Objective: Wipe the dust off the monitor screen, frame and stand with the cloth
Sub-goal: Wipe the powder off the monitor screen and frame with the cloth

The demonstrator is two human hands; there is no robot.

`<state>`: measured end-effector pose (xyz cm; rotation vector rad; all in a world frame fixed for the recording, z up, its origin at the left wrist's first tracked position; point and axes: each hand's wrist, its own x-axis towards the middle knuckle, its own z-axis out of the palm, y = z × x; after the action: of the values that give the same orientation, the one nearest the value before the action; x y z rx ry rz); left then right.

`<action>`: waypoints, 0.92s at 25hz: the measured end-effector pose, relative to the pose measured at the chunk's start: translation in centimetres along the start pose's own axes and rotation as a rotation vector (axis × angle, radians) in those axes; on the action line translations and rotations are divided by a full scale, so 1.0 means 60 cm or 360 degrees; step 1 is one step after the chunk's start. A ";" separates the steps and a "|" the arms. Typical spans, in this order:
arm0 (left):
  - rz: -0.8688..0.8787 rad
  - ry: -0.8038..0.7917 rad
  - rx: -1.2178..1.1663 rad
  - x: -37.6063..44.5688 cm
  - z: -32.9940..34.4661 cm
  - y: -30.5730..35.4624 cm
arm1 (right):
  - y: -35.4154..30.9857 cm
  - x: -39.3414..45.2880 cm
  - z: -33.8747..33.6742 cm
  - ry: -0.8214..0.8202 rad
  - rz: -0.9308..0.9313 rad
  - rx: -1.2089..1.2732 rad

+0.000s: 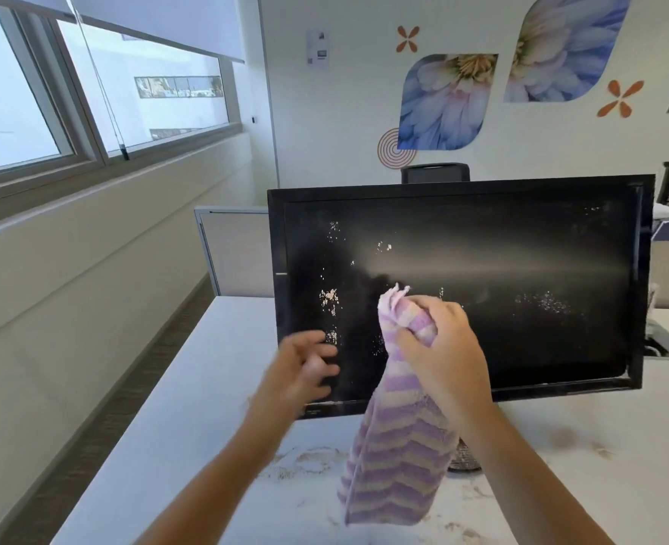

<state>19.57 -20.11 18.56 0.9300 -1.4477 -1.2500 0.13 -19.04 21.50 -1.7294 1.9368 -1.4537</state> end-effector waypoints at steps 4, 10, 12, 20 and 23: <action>-0.0186 -0.0638 0.0502 -0.043 0.081 -0.032 | -0.028 -0.006 -0.019 0.0067 0.0030 0.0149; -0.0120 -0.0391 0.0648 -0.022 0.096 -0.017 | -0.011 0.005 -0.084 -0.0315 0.0139 -0.0524; -0.0155 -0.0423 0.0633 -0.011 0.104 -0.002 | -0.015 -0.003 -0.087 -0.0429 -0.0096 -0.0242; -0.0019 -0.0318 0.0290 0.013 0.089 0.054 | 0.045 -0.042 -0.070 -0.0691 0.0064 0.0559; -0.0139 -0.0482 0.0140 0.021 0.076 0.073 | 0.039 -0.055 -0.052 -0.1053 0.0018 0.0939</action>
<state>15.04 -19.41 23.12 0.8980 -1.7249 -1.4494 -2.48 -14.98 19.91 -1.6112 1.0470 -1.0856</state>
